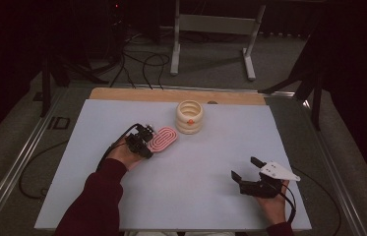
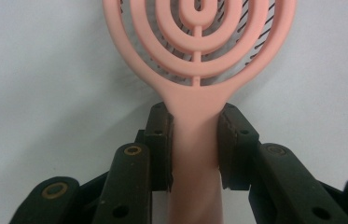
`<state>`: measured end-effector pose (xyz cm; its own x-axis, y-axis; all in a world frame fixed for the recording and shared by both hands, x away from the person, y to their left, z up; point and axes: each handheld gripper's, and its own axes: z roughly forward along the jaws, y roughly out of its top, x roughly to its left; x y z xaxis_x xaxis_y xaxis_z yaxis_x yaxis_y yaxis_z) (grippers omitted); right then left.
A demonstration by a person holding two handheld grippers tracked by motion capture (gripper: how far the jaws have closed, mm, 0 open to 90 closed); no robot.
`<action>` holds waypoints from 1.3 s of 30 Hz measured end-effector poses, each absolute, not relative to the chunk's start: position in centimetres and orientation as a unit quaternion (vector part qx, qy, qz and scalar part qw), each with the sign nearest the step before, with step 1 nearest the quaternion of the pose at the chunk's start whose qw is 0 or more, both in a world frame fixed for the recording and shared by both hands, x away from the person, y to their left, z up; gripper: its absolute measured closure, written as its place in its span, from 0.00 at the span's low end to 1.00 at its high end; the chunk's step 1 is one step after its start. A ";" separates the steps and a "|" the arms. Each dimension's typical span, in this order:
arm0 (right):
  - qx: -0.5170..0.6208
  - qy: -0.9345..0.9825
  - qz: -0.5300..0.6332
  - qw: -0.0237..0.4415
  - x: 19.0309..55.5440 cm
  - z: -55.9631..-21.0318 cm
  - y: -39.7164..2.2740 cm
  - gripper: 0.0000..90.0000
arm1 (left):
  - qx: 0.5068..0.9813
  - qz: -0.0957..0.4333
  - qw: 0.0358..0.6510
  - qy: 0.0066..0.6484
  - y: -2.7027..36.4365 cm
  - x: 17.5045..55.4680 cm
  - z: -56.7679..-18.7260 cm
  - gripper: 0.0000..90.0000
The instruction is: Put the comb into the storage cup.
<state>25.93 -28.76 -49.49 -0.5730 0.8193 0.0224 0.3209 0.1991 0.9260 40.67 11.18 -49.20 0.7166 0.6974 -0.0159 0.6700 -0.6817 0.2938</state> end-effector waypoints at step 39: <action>0.387 0.735 0.499 0.248 25.9 -49.5 -28.7 0.09 | 0.888 0.099 0.216 0.393 12.6 39.3 -46.7 0.77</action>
<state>25.93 -28.74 -49.51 -0.5769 0.8165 0.0214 0.3215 0.2028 0.9249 39.26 12.60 -46.70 0.6722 0.7404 0.0054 0.6550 -0.5980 0.4619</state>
